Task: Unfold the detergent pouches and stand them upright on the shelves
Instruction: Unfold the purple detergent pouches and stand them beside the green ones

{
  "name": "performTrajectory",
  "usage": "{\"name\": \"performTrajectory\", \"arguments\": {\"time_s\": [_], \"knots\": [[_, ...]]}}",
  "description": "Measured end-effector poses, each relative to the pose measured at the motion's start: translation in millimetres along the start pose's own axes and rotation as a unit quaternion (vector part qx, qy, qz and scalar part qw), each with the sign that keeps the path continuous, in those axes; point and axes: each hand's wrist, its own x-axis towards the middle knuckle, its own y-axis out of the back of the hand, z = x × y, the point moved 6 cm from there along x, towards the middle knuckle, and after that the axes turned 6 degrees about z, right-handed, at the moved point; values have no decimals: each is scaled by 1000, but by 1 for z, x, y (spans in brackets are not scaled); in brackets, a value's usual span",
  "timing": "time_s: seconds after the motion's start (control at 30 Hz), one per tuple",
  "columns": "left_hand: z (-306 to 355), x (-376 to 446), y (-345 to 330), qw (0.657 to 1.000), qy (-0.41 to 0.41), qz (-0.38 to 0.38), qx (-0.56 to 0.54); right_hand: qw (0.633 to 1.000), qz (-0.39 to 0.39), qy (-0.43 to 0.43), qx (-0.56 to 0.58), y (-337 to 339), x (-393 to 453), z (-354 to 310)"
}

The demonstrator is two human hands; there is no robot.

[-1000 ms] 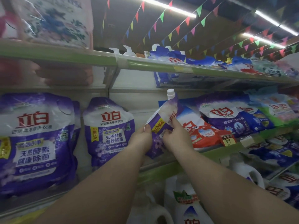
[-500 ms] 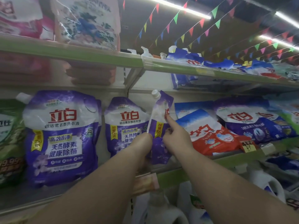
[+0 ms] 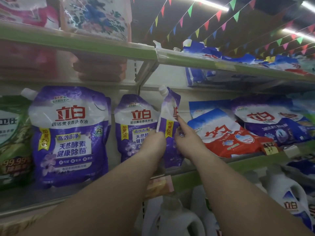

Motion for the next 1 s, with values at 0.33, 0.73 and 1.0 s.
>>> {"name": "performTrajectory", "arguments": {"time_s": [0.33, 0.73, 1.0], "knots": [[-1, 10, -6, 996, -86, -1, 3, 986, -32, -110, 117, 4, 17, 12], [-5, 11, -3, 994, -110, -13, 2, 961, 1, -164, 223, 6, 60, 22], [-8, 15, -5, 995, -101, -8, -10, 942, -31, -259, 213, -3, 83, 31]]}}
